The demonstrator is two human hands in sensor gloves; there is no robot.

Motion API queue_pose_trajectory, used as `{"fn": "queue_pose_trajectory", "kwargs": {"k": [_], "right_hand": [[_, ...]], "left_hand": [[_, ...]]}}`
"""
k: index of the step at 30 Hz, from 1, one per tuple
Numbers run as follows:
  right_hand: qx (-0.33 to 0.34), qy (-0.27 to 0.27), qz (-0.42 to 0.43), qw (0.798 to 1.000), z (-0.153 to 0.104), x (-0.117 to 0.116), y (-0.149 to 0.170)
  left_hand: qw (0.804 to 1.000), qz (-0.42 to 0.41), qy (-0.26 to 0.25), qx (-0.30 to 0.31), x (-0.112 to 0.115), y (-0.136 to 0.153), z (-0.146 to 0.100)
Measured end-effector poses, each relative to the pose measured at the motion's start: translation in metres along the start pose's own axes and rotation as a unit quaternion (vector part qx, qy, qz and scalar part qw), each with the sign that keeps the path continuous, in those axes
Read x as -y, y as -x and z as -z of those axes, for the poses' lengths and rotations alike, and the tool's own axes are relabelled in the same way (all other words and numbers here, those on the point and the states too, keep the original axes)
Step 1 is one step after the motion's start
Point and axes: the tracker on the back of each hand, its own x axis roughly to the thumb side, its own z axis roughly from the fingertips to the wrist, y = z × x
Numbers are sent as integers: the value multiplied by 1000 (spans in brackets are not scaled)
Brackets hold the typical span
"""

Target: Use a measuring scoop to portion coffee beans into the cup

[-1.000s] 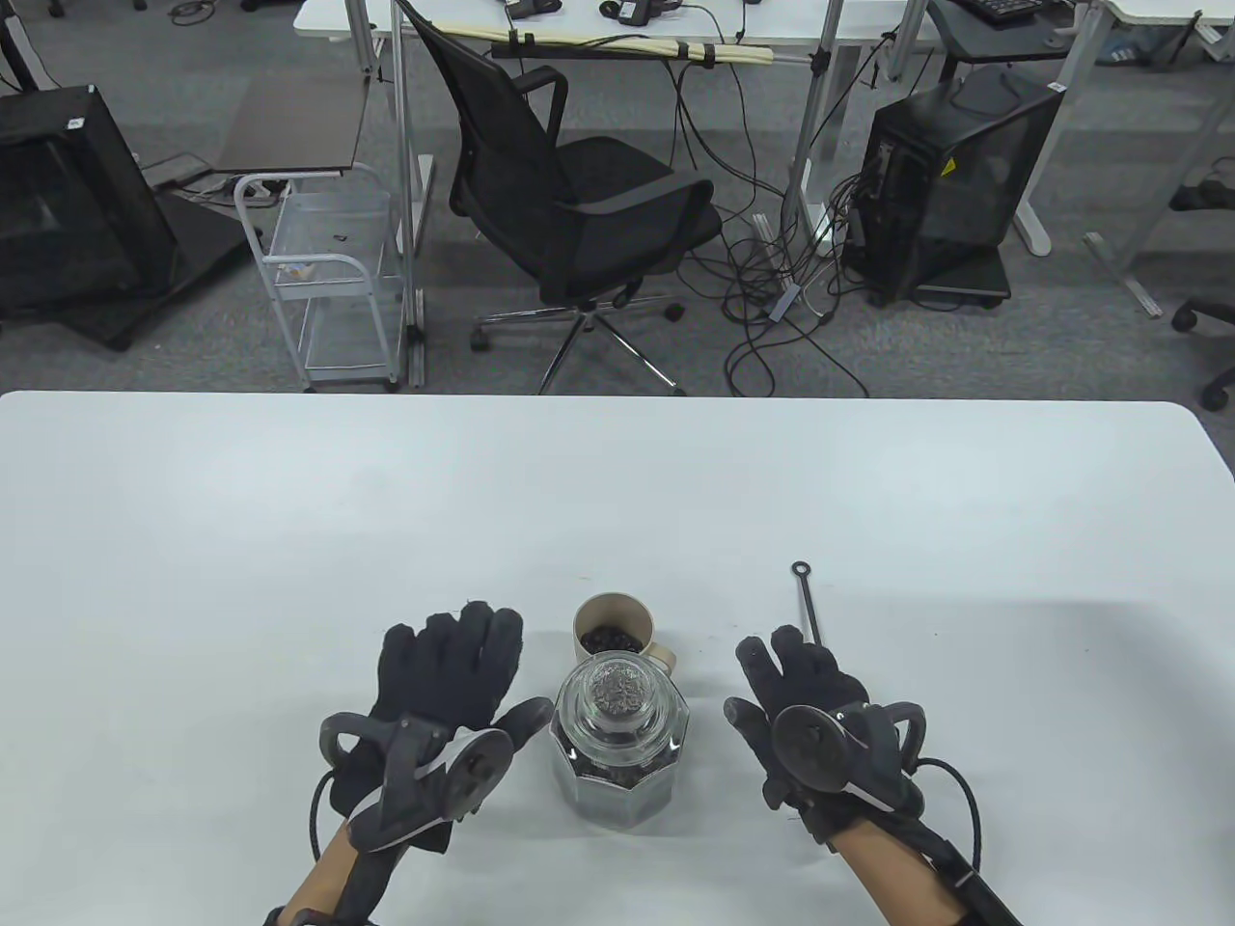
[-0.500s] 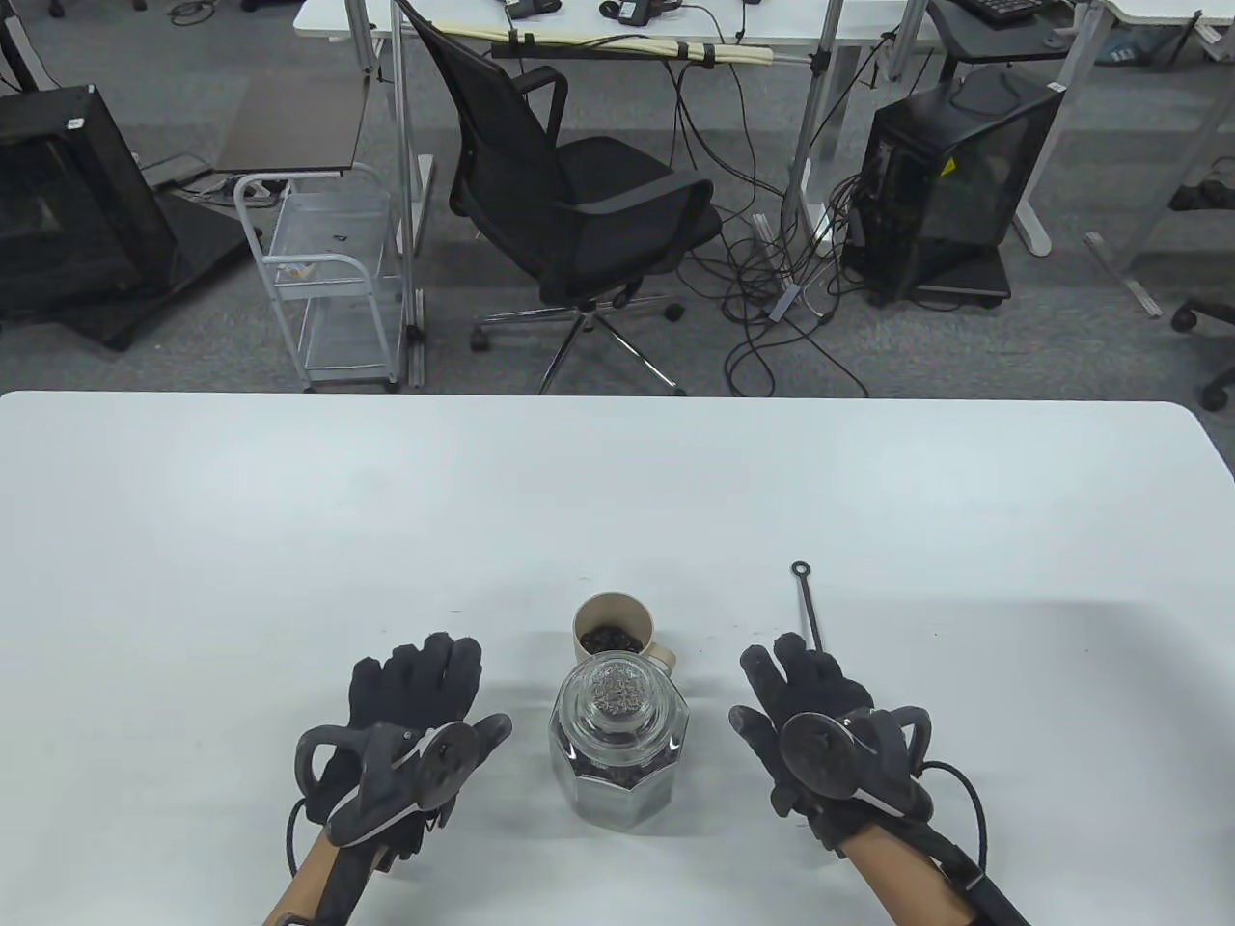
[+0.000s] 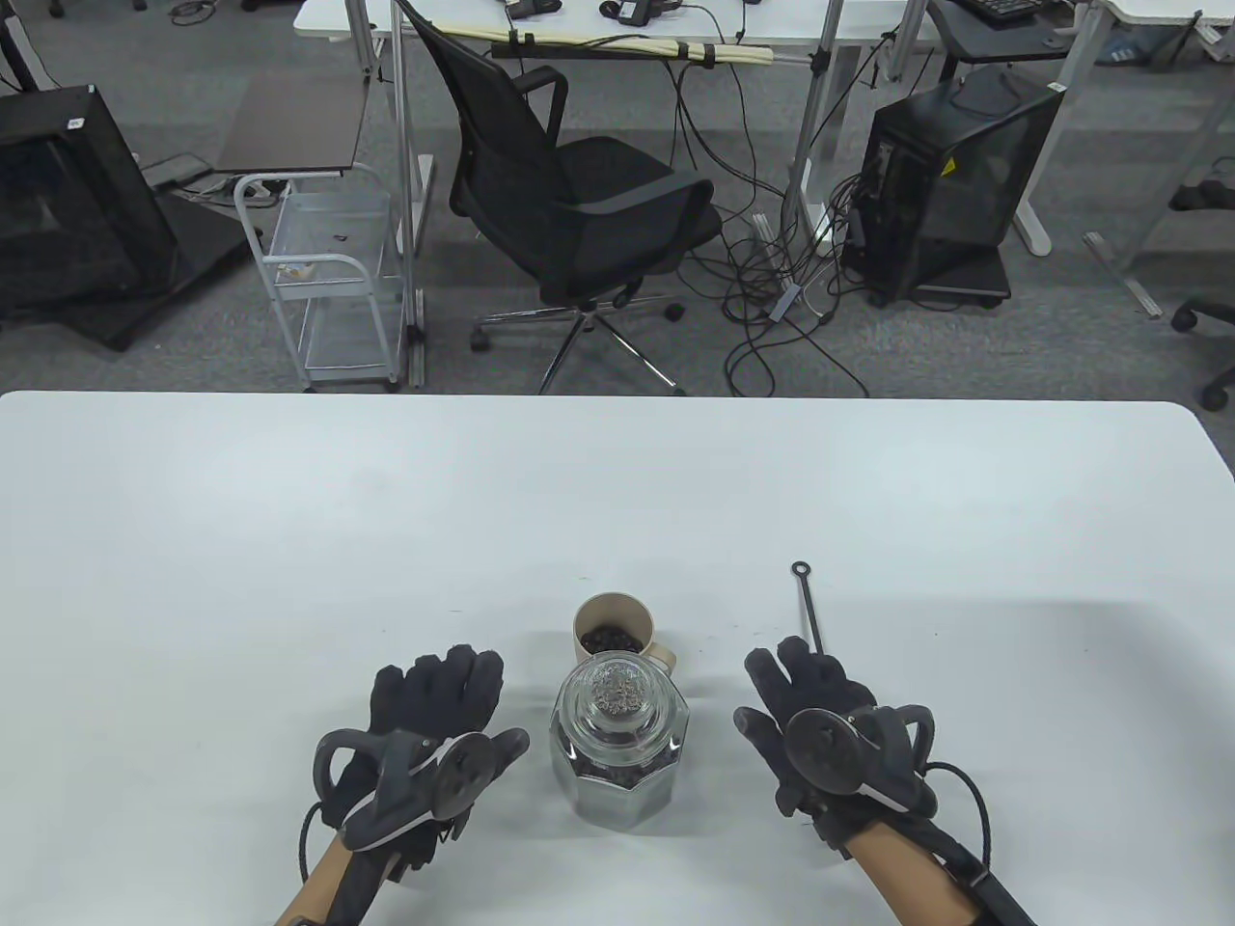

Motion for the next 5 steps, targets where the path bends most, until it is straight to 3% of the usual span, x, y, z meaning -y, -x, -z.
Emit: {"fn": "queue_pose_trajectory", "kwargs": {"k": [5], "right_hand": [[-1, -4, 1, 1000, 0, 0, 0]], "left_hand": [[1000, 7, 4, 5, 0, -3, -1]]}}
